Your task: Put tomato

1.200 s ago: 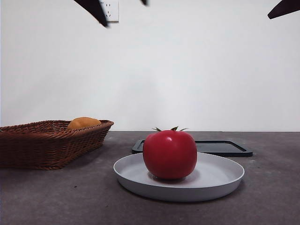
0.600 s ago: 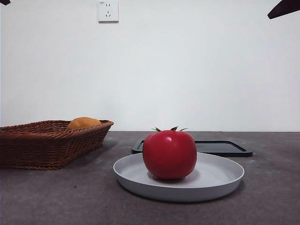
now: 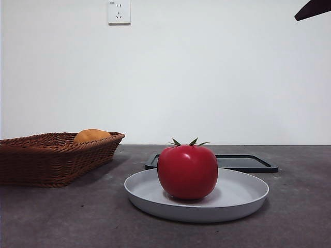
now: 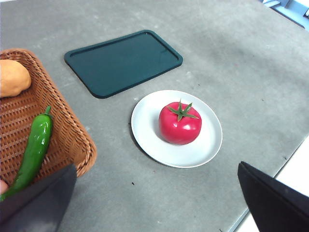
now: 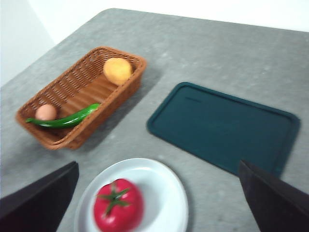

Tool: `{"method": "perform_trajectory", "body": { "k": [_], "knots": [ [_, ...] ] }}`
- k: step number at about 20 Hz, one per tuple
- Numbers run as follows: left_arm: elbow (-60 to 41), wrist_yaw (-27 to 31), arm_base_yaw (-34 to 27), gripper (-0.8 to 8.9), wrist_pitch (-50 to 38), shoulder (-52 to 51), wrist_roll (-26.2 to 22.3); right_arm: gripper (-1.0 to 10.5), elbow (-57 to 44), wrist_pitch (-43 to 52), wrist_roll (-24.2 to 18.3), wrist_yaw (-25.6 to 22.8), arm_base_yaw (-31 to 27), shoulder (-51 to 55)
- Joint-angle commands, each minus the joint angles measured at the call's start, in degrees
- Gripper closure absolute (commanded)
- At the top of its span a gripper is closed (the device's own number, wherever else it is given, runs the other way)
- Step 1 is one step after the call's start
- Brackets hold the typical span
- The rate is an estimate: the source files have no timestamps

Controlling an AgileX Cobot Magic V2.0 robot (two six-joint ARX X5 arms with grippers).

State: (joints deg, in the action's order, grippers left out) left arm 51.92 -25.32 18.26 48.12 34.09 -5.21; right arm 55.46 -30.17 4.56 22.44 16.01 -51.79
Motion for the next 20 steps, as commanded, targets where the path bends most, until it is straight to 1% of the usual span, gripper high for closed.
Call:
{"method": "perform_trajectory", "body": {
  "k": [1, 3, 6, 8, 10, 12, 14, 17, 20],
  "knots": [
    [0.5, -0.22, 0.07, 1.56, -0.52, -0.13, 0.13, 2.9, 1.68, -0.07, 1.73, 0.09, 2.99, -2.25],
    [0.5, -0.22, 0.09, 1.56, -0.48, -0.15, 0.11, 2.9, 2.71, -0.55, 2.58, 0.04, 6.56, -5.62],
    [0.52, -0.22, 0.07, 1.56, -0.5, -0.15, 0.13, 2.9, 6.27, -2.71, 2.38, -0.59, 12.72, -14.03],
    [0.5, -0.24, 0.07, 1.56, -0.5, -0.15, 0.13, 2.9, 9.42, -4.57, 1.33, -2.38, 15.98, -20.5],
    [0.5, -0.22, 0.07, 1.56, -0.5, -0.15, 0.11, 2.9, 13.18, -6.67, 0.28, -5.35, 18.93, -27.74],
    [0.5, -0.22, 0.07, 1.56, -0.5, -0.15, 0.13, 2.4, 16.83, -9.2, 0.33, -8.55, 20.68, -34.23],
    [0.5, -0.22, 0.07, 1.56, -0.5, -0.15, 0.13, 2.3, 19.76, -10.86, 0.31, -11.04, 21.86, -39.52],
    [0.5, -0.22, 0.07, 1.56, -0.5, -0.15, 0.11, 2.3, 22.45, -11.08, 0.37, -11.32, 22.82, -45.79],
    [0.5, -0.22, 0.07, 1.56, -0.5, -0.15, 0.13, 2.3, 22.67, -12.57, 0.39, -13.81, 23.47, -49.75]
  ]
}}
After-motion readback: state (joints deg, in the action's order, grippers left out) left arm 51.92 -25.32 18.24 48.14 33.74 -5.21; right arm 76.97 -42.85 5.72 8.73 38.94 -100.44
